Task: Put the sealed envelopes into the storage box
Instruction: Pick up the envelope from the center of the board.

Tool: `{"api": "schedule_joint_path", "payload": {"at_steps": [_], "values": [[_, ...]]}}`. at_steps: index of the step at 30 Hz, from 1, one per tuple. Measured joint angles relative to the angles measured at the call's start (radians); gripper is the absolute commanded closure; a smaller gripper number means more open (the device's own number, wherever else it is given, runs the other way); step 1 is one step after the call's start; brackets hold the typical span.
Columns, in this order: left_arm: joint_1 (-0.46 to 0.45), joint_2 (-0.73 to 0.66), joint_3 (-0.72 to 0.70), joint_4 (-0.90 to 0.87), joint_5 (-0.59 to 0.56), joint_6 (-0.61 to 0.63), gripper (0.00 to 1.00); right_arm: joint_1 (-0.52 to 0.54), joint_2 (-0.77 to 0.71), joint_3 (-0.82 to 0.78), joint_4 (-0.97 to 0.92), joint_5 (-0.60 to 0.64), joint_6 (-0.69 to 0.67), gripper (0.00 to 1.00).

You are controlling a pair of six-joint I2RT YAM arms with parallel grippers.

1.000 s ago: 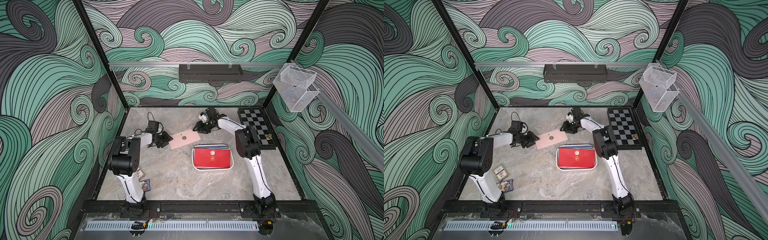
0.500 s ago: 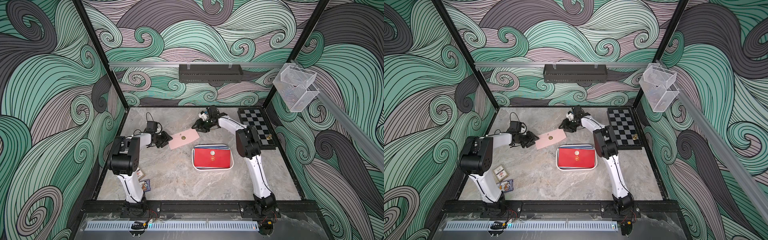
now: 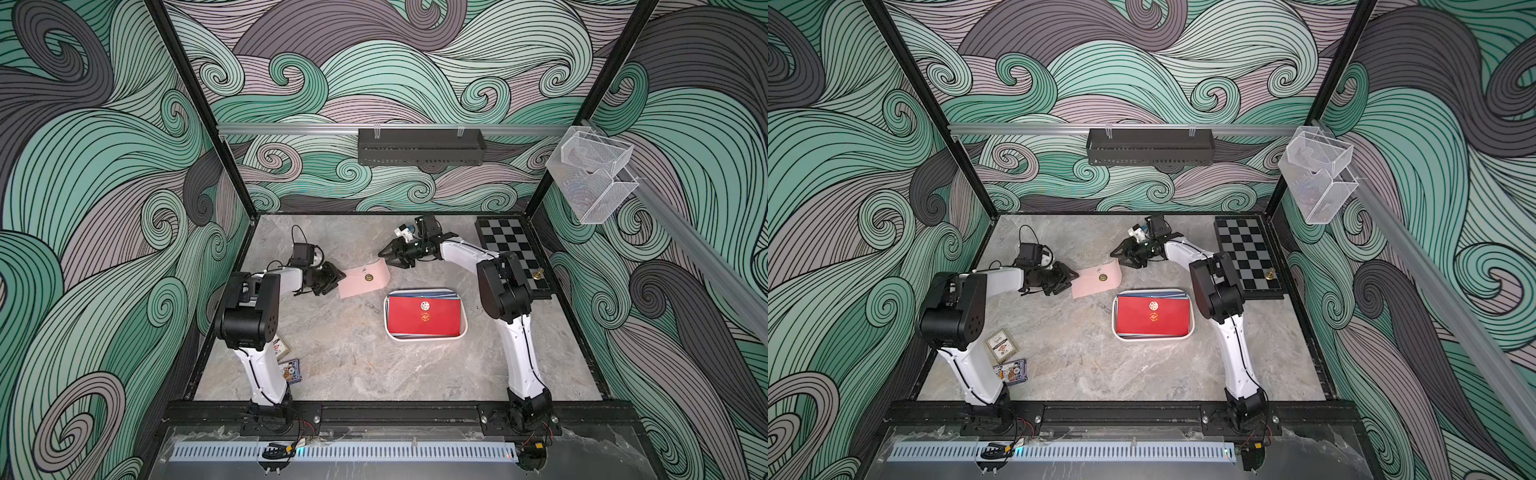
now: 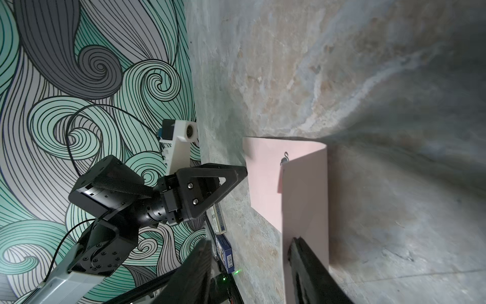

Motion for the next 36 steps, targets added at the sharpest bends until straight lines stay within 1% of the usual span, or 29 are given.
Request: {"api": "schedule_joint_path", "payload": {"at_steps": [6,10,11,12,16,19,22,25,28,31,33,36], "values": [[0.0,0.0,-0.007,0.017,0.003,0.0,0.53,-0.002,0.0,-0.049,0.0,-0.008,0.011,0.51],[0.0,0.0,-0.011,0.026,0.007,-0.001,0.53,-0.003,0.006,-0.047,-0.025,-0.008,-0.018,0.56],[0.0,0.0,-0.011,0.027,0.008,-0.001,0.53,-0.002,0.009,-0.04,-0.037,-0.007,-0.035,0.59],[0.0,0.0,-0.011,0.028,0.008,-0.001,0.53,-0.002,0.013,-0.034,-0.049,-0.006,-0.053,0.63],[0.0,-0.002,-0.013,0.028,0.009,-0.001,0.54,-0.002,0.014,-0.024,-0.093,0.005,-0.125,0.84],[0.0,-0.021,-0.022,0.005,0.004,-0.001,0.53,-0.002,0.013,-0.019,-0.107,0.008,-0.178,0.94],[0.0,-0.076,-0.031,-0.069,-0.022,0.003,0.53,-0.003,-0.005,-0.016,-0.122,0.007,-0.235,0.98],[0.0,-0.184,-0.026,-0.146,-0.048,0.033,0.51,-0.003,-0.068,-0.016,-0.139,0.002,-0.303,0.98],[0.001,-0.318,0.023,-0.212,-0.058,0.101,0.5,-0.003,-0.179,-0.029,-0.137,-0.018,-0.38,0.97],[0.002,-0.434,0.089,-0.241,-0.025,0.212,0.5,-0.003,-0.331,-0.085,-0.124,-0.06,-0.484,0.97],[0.002,-0.506,0.12,-0.264,0.023,0.331,0.49,-0.003,-0.435,-0.145,-0.114,-0.084,-0.562,0.97],[0.0,-0.594,0.124,-0.312,0.119,0.534,0.48,-0.003,-0.586,-0.265,-0.106,-0.116,-0.698,0.98]]}}
